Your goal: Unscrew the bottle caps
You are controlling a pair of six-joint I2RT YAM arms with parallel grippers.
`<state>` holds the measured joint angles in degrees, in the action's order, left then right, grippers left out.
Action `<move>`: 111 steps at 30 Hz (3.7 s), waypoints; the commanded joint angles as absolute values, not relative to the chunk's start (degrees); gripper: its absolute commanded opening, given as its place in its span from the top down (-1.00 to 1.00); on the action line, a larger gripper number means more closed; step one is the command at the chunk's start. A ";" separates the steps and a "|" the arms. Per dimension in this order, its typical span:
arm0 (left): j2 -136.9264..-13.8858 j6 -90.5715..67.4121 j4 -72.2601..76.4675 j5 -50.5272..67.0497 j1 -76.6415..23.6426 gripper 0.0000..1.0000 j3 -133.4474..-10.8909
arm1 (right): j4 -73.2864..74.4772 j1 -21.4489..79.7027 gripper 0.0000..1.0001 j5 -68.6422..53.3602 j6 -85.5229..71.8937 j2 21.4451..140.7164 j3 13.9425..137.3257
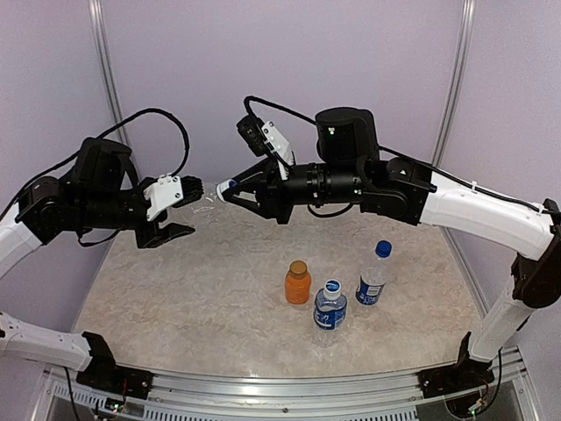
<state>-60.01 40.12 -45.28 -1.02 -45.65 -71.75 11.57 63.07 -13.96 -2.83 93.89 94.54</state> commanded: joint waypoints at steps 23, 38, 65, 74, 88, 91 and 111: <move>-60.35 38.58 -60.39 22.20 -48.14 0.04 -76.92 | 13.61 77.39 0.49 14.17 58.55 89.68 82.93; -58.65 40.12 -38.36 0.83 -48.16 0.00 -68.51 | -1.82 70.97 -0.99 4.82 16.45 78.67 77.40; -58.81 46.93 -25.70 -10.11 -48.78 -0.01 -64.80 | 5.41 61.93 0.26 -4.47 -29.03 90.54 91.16; -58.88 46.20 -25.82 -9.95 -48.74 0.00 -65.09 | 9.23 61.87 1.00 -8.87 -26.40 92.07 92.99; -57.81 40.28 -56.01 16.88 -48.95 0.05 -72.58 | 25.77 74.39 1.00 -1.30 37.48 91.27 93.68; -57.88 42.02 -56.77 16.11 -49.02 0.08 -71.85 | 24.85 77.22 1.00 6.38 48.85 90.03 91.64; -56.81 43.76 -55.76 14.47 -50.37 0.09 -68.72 | 4.91 81.21 0.58 19.21 78.22 85.61 77.67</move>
<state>-58.26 45.30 -57.84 10.94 -49.54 -69.04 11.84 81.65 14.48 75.99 87.48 80.77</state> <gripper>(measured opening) 0.462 0.253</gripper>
